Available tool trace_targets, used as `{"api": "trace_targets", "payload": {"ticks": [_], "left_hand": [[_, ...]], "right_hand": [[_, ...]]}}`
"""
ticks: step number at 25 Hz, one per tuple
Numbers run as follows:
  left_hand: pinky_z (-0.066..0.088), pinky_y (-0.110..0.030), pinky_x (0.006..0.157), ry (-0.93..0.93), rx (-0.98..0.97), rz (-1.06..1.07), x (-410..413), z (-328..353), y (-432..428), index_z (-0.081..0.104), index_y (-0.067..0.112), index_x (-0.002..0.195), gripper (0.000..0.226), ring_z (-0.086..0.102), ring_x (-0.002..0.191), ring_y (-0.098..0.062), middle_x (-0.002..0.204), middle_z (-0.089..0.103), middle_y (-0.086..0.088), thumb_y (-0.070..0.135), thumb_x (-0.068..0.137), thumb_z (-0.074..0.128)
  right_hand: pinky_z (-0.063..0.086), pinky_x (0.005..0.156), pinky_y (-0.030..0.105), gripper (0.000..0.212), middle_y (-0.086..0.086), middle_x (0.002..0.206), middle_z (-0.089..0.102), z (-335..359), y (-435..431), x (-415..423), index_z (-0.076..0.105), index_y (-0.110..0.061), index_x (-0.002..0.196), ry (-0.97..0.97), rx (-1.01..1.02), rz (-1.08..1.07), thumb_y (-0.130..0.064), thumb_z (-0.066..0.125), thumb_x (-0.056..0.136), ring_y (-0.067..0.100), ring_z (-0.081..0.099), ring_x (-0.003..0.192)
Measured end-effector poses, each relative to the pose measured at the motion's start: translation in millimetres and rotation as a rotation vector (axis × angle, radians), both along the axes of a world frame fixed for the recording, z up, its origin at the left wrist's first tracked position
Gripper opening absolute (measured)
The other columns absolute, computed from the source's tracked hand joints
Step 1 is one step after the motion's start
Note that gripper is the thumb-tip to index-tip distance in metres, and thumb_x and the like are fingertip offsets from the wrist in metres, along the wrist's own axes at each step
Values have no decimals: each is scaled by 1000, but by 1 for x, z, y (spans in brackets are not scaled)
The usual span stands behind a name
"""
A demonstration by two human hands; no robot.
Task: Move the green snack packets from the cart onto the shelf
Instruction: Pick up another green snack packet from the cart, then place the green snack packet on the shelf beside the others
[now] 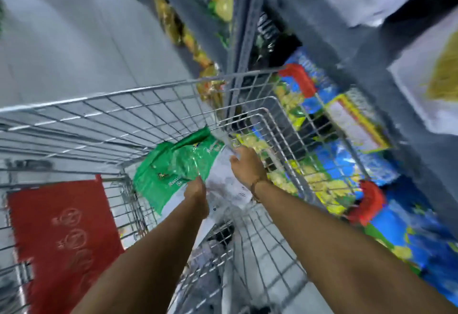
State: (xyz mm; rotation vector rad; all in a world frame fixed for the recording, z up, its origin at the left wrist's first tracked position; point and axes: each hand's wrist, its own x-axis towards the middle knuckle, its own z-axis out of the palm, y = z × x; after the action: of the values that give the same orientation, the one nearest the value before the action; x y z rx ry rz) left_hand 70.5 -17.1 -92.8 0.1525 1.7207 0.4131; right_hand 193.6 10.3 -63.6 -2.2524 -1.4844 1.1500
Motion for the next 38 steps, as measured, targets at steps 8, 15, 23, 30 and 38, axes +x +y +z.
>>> {"api": "trace_targets", "payload": {"ticks": [8, 15, 23, 30, 38], "left_hand": [[41, -39, 100, 247, 30, 34, 17, -33, 11, 44, -9, 125, 47, 47, 123, -39, 134, 47, -30, 27, 95, 38], [42, -42, 99, 420, 449, 149, 40, 71, -24, 55, -4, 114, 43, 54, 114, -41, 120, 60, -30, 32, 90, 49], [38, -27, 91, 323, 1276, -2, 102, 253, -137, 52, 4, 117, 35, 52, 109, -23, 120, 59, -15, 27, 93, 43], [41, -29, 81, -92, 1571, -334, 243, 312, -278, 53, 20, 92, 19, 44, 79, -11, 83, 54, 0, 31, 88, 38], [43, -46, 92, -39, 1373, -933, 395, 327, -315, 54, 1, 114, 39, 54, 110, -41, 113, 61, -29, 28, 87, 54]], "right_hand": [[42, 96, 44, 41, 26, 125, 57, -60, 35, -10, 48, -6, 122, -139, -86, 77, -27, 52, 87, 43, 49, 117], [44, 76, 33, 27, 23, 113, 65, 63, -28, 11, 56, -5, 110, 171, 151, -298, -15, 54, 85, 38, 59, 104], [46, 91, 48, 5, 17, 100, 67, 231, -203, 73, 61, -25, 68, 557, 671, -518, -29, 59, 65, 29, 60, 93], [43, 87, 19, 17, -15, 96, 61, 280, -377, 185, 52, -34, 95, 265, 1231, -746, -33, 49, 79, -9, 56, 88], [35, 93, 19, 31, 0, 116, 50, 283, -444, 303, 42, -20, 119, 30, 1250, -1126, -27, 41, 89, 5, 48, 107]]}}
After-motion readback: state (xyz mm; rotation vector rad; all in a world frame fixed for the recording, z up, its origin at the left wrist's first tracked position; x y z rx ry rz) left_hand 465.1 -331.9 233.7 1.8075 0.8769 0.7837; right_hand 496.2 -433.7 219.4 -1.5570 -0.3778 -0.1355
